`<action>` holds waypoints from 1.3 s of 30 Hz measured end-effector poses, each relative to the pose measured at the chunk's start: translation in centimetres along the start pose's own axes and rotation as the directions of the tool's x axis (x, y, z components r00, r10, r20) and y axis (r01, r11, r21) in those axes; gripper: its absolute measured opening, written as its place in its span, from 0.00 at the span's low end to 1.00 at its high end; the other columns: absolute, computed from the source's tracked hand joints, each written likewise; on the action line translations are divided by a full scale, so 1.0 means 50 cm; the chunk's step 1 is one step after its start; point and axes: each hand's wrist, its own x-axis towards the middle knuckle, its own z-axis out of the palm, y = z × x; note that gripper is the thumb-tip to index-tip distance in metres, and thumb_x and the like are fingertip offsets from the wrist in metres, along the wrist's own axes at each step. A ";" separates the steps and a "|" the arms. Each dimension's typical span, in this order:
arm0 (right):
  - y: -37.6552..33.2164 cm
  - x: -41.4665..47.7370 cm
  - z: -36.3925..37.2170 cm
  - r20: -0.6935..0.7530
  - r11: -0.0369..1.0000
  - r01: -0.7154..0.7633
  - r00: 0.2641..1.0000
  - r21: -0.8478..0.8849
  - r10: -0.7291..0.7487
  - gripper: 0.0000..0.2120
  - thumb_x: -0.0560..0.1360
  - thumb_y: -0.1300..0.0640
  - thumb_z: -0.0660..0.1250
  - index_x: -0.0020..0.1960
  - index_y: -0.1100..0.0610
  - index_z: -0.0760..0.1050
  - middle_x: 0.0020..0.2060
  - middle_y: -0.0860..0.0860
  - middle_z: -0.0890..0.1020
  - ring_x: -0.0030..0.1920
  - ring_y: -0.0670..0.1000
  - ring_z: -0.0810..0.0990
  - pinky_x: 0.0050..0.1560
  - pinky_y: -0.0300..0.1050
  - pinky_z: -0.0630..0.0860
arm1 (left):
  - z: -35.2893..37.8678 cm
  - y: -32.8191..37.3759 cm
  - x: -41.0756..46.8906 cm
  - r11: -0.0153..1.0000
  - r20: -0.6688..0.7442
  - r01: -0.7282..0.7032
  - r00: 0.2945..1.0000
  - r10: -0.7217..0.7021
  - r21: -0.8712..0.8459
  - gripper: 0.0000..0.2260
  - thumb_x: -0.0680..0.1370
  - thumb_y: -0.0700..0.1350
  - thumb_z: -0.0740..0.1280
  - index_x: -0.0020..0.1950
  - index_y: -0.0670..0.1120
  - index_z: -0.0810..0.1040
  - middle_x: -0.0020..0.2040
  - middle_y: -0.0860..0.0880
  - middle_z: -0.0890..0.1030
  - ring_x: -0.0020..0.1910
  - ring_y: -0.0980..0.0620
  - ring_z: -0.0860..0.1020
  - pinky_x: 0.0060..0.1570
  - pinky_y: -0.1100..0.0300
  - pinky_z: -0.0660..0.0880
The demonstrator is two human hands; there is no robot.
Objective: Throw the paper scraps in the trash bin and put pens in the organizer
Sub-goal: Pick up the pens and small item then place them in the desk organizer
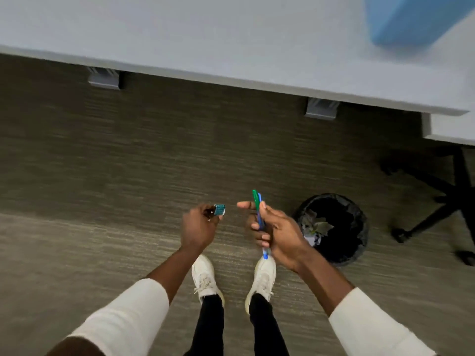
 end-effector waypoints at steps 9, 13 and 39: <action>-0.119 -0.130 0.135 -0.136 0.970 0.087 0.983 -0.228 -0.121 0.19 0.88 0.55 0.53 0.70 0.61 0.77 0.39 0.50 0.75 0.33 0.46 0.68 0.34 0.41 0.68 | -0.154 0.166 -0.091 0.993 -0.072 -0.093 0.994 0.088 -0.068 0.15 0.71 0.50 0.81 0.55 0.49 0.87 0.46 0.50 0.89 0.46 0.50 0.86 0.50 0.57 0.81; -0.161 -0.164 0.192 -0.152 0.936 0.179 0.961 -0.302 -0.233 0.16 0.87 0.61 0.56 0.69 0.64 0.78 0.40 0.51 0.77 0.36 0.47 0.72 0.40 0.43 0.75 | -0.220 0.215 -0.135 0.983 -0.094 -0.132 0.988 0.120 -0.129 0.14 0.70 0.49 0.82 0.54 0.48 0.87 0.45 0.50 0.89 0.42 0.54 0.85 0.51 0.57 0.82; -0.307 -0.282 0.282 -0.230 0.877 0.411 0.854 -0.250 -0.466 0.12 0.83 0.67 0.62 0.63 0.61 0.80 0.53 0.64 0.86 0.59 0.62 0.85 0.63 0.57 0.81 | -0.438 0.428 -0.122 0.921 0.097 -0.356 0.923 0.373 -0.155 0.18 0.74 0.49 0.79 0.63 0.51 0.83 0.54 0.54 0.87 0.49 0.63 0.83 0.50 0.67 0.81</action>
